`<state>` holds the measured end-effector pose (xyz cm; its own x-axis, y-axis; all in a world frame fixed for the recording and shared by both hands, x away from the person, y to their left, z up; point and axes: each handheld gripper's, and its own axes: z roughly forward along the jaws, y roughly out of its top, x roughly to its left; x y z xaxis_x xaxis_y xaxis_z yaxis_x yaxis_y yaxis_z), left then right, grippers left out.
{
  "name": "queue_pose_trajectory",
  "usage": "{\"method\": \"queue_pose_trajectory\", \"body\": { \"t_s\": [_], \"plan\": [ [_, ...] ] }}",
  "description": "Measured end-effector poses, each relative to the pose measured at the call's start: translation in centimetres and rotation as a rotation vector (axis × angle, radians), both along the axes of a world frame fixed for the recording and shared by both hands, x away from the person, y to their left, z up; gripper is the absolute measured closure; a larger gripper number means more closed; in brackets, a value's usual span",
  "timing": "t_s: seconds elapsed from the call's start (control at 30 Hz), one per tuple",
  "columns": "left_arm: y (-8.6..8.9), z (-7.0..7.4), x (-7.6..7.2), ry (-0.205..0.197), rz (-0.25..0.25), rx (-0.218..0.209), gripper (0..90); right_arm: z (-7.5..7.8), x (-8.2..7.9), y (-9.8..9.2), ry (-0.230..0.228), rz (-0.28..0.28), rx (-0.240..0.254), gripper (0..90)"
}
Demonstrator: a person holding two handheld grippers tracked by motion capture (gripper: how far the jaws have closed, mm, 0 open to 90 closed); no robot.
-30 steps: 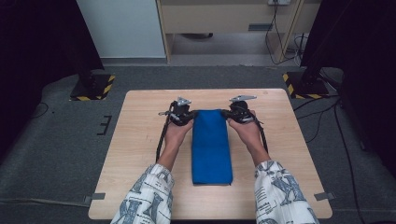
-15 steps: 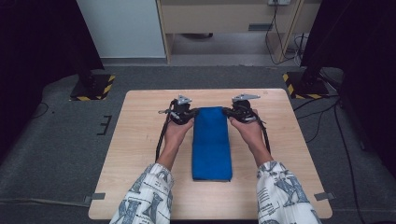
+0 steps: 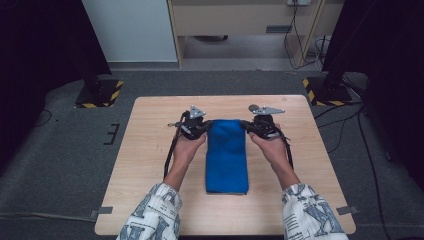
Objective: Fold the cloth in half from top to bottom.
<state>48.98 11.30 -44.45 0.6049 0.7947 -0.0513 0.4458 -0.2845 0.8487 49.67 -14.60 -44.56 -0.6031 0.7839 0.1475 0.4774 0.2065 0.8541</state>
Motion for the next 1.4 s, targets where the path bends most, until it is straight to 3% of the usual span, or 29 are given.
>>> {"method": "queue_pose_trajectory", "body": {
  "t_s": [0.1, 0.53, 0.7, 1.13, 1.27, 1.4],
  "plan": [
    [0.1, -0.2, -0.8, -0.005, -0.013, 0.016, 87.4, -0.1, -0.7, 0.0, -0.003, 0.016, -0.009, 86.3],
    [1.1, 0.0, -3.3, -0.008, -0.044, -0.025, 87.2, -1.1, -3.5, -0.5, -0.009, 0.058, 0.004, 86.3],
    [1.2, -0.7, -4.3, 0.004, -0.052, -0.036, 87.1, -1.6, -4.7, -0.6, -0.009, 0.082, 0.000, 86.3],
    [1.5, -2.0, -6.0, 0.022, -0.063, -0.075, 85.6, -2.4, -5.7, -0.9, 0.006, 0.102, 0.024, 86.5],
    [1.5, -2.0, -6.2, 0.015, -0.062, -0.093, 74.1, -2.4, -5.9, -0.7, -0.001, 0.118, 0.022, 86.6],
    [2.0, -2.0, -6.1, 0.027, -0.043, -0.141, 49.5, -2.3, -6.1, -0.3, -0.003, 0.131, 0.022, 86.6]
  ]
}}
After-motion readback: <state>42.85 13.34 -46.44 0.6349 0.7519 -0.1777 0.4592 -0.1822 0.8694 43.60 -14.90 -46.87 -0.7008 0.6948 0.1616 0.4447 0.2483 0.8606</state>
